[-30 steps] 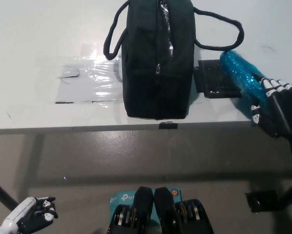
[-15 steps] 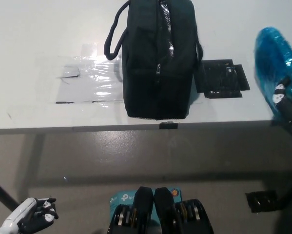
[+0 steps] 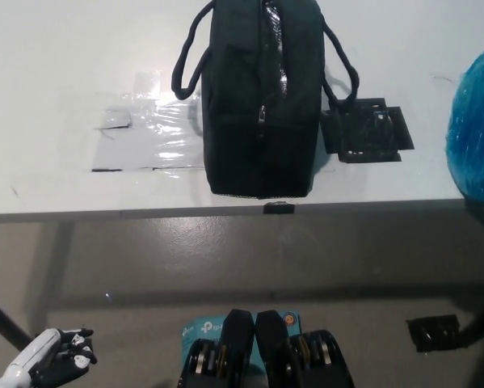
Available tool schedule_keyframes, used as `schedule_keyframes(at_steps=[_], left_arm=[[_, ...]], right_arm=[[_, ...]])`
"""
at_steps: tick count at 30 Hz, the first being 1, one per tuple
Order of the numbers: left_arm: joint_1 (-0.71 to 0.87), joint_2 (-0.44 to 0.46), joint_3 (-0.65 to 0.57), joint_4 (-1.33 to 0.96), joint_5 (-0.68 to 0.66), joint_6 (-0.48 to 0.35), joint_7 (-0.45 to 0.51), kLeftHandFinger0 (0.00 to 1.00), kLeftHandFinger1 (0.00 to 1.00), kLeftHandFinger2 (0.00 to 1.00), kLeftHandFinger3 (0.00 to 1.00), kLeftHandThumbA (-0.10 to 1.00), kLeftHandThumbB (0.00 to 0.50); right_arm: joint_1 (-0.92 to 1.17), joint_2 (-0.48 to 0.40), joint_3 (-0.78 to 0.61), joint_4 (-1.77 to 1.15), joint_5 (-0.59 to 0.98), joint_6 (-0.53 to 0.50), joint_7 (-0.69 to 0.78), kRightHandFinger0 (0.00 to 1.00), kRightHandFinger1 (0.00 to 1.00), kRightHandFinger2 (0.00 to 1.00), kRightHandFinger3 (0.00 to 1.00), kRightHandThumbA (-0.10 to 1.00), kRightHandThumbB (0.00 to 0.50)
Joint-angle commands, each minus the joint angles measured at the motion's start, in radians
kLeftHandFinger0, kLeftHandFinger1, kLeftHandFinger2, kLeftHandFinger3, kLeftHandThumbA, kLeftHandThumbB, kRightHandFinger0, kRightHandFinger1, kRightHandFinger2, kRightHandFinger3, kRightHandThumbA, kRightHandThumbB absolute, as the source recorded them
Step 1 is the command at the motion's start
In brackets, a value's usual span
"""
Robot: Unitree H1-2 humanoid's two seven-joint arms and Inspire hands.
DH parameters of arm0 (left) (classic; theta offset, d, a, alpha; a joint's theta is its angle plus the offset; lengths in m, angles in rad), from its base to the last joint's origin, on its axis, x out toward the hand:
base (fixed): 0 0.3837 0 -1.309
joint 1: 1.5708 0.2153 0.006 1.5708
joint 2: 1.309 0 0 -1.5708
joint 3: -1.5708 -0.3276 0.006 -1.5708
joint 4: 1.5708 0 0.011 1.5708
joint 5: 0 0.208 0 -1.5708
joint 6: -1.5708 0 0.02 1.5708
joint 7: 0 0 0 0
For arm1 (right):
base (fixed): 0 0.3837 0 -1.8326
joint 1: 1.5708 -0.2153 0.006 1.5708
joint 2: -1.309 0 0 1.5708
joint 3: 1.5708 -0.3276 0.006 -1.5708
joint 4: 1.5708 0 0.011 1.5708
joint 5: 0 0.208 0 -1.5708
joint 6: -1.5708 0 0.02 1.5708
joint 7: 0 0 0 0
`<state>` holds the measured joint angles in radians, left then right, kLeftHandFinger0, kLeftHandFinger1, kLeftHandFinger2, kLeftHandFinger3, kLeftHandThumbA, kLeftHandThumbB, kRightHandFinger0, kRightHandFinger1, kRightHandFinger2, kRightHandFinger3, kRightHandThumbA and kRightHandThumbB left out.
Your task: The robot uses its right hand to pick up a stack of plates kept in the middle of the desk and put it inside a bag kept next to it
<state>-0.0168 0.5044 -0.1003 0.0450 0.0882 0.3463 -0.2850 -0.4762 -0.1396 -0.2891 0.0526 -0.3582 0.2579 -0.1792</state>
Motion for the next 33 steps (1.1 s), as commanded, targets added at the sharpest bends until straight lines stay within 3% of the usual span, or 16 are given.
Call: schedule_keyframes(at_steps=[1,4,6,10,13,16,22,25,26,29,31,33], left_arm=[[0.009,0.043,0.003,-0.010,0.023,-0.033,-0.014,0.89,0.87,0.88,0.93,-0.10,0.236],[0.013,0.045,0.000,-0.013,0.031,-0.044,-0.011,0.89,0.88,0.89,0.94,-0.10,0.225],[0.012,0.044,0.001,-0.021,0.029,-0.031,-0.012,0.88,0.88,0.89,0.95,-0.10,0.228],[0.022,0.049,-0.002,-0.024,0.041,-0.035,-0.010,0.88,0.88,0.89,0.94,-0.10,0.241],[0.023,0.049,-0.003,-0.024,0.048,-0.042,-0.009,0.90,0.87,0.88,0.92,-0.10,0.242],[0.032,0.048,-0.005,-0.025,0.052,-0.042,-0.010,0.89,0.88,0.89,0.93,-0.10,0.247],[0.043,0.053,-0.004,-0.026,0.056,-0.051,-0.011,0.87,0.86,0.88,0.92,-0.10,0.244],[0.062,0.045,0.003,-0.037,0.050,-0.030,-0.010,0.91,0.88,0.90,0.95,-0.10,0.225],[0.061,0.046,0.000,-0.037,0.055,-0.026,-0.010,0.91,0.89,0.90,0.95,-0.10,0.223],[0.072,0.041,0.000,-0.031,0.052,-0.031,-0.009,0.90,0.88,0.90,0.95,-0.10,0.224],[0.074,0.042,-0.001,-0.037,0.056,-0.031,-0.008,0.90,0.88,0.90,0.95,-0.10,0.227],[0.077,0.038,-0.006,-0.042,0.061,-0.035,-0.007,0.90,0.90,0.91,0.96,-0.10,0.228]], right_arm=[[-0.217,0.040,-0.085,-0.161,0.415,0.212,0.154,0.00,0.00,0.32,0.38,-0.10,0.154],[-0.269,0.042,-0.073,-0.136,0.393,0.212,0.142,0.00,0.00,0.33,0.33,-0.10,0.181],[-0.310,0.038,-0.060,-0.114,0.377,0.212,0.145,0.00,0.00,0.41,0.41,-0.10,0.194],[-0.363,0.036,-0.041,-0.084,0.371,0.212,0.149,0.00,0.00,0.39,0.45,-0.10,0.169],[-0.405,0.033,-0.022,-0.070,0.370,0.212,0.152,0.00,0.00,0.30,0.28,-0.10,0.207],[-0.452,0.021,0.008,-0.063,0.348,0.212,0.161,0.00,0.00,0.25,0.20,-0.10,0.221],[-0.493,0.003,0.051,-0.058,0.314,0.212,0.167,0.00,0.00,0.24,0.19,-0.10,0.197],[-0.526,0.001,0.085,-0.053,0.260,0.212,0.170,0.00,0.00,0.09,0.01,-0.10,0.222],[-0.541,0.000,0.099,-0.045,0.236,0.212,0.173,0.00,0.00,0.09,0.00,-0.10,0.247],[-0.544,0.005,0.117,-0.043,0.207,0.212,0.180,0.00,0.00,0.09,0.00,-0.10,0.252],[-0.558,0.008,0.141,-0.036,0.204,0.212,0.192,0.00,0.00,0.17,0.02,-0.10,0.297],[-0.575,0.019,0.168,-0.018,0.172,0.212,0.197,0.00,0.00,0.17,0.02,-0.10,0.280]])
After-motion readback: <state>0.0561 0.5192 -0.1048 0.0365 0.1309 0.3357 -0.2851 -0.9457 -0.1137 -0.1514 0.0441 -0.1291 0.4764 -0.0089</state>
